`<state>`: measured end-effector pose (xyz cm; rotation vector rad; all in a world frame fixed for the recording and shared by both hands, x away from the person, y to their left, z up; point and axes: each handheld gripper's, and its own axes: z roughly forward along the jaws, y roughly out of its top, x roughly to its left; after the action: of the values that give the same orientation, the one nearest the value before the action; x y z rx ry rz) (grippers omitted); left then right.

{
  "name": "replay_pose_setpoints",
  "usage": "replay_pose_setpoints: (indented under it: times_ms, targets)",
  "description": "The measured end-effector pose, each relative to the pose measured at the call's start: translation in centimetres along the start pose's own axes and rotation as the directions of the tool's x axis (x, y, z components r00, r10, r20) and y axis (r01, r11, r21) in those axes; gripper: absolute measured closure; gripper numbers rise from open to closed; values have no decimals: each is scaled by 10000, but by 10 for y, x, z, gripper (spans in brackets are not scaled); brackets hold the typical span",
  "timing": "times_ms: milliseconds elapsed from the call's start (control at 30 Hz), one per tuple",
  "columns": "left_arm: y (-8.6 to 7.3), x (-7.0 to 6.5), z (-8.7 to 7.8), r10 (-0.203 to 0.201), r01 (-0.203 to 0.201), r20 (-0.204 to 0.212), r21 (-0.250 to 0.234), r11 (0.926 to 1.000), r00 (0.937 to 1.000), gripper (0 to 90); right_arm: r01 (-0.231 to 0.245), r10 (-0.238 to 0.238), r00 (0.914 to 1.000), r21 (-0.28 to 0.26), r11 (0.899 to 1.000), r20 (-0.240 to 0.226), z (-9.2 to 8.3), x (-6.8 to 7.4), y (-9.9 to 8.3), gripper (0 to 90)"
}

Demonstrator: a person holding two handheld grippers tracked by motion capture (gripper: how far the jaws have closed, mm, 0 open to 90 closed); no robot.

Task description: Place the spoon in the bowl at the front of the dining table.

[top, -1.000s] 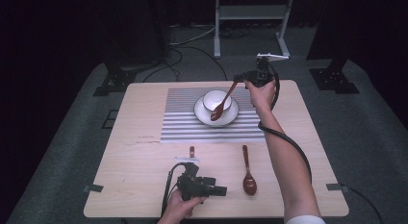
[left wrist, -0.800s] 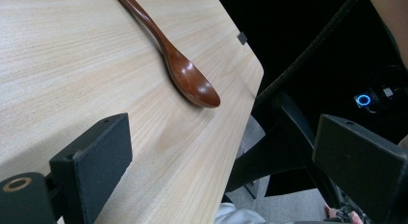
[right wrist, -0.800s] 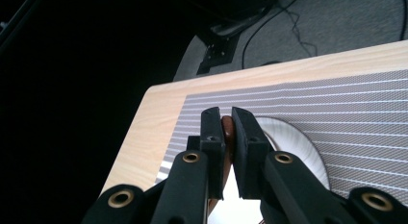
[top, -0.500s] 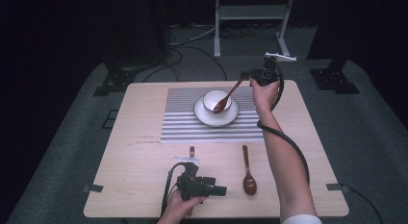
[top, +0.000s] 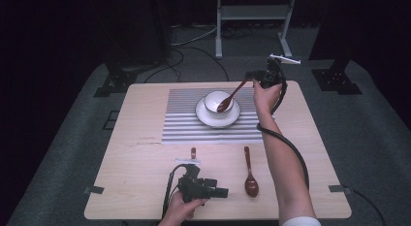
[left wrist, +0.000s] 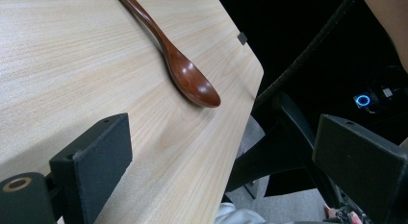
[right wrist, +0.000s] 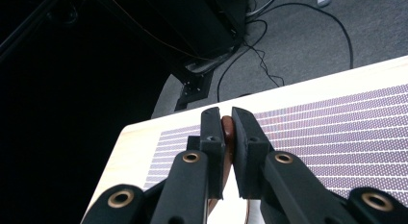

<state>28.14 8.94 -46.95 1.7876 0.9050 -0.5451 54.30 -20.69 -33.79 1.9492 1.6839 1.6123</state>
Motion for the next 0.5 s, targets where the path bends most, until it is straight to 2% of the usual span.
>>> replay_pose_setpoints:
  times_ms: [200, 500]
  targets:
    - [0, 0, -1, -1, 1, -11, -24, 10000, 10000, 54, 213, -210, 9995, -133, 9997, 226, 1, 1, -3, 833]
    - [0, 1, -1, 32, -32, -8, 2, 10000, 10000, 54, 258, -262, 9993, 163, 9995, 264, 7, -3, -9, 832]
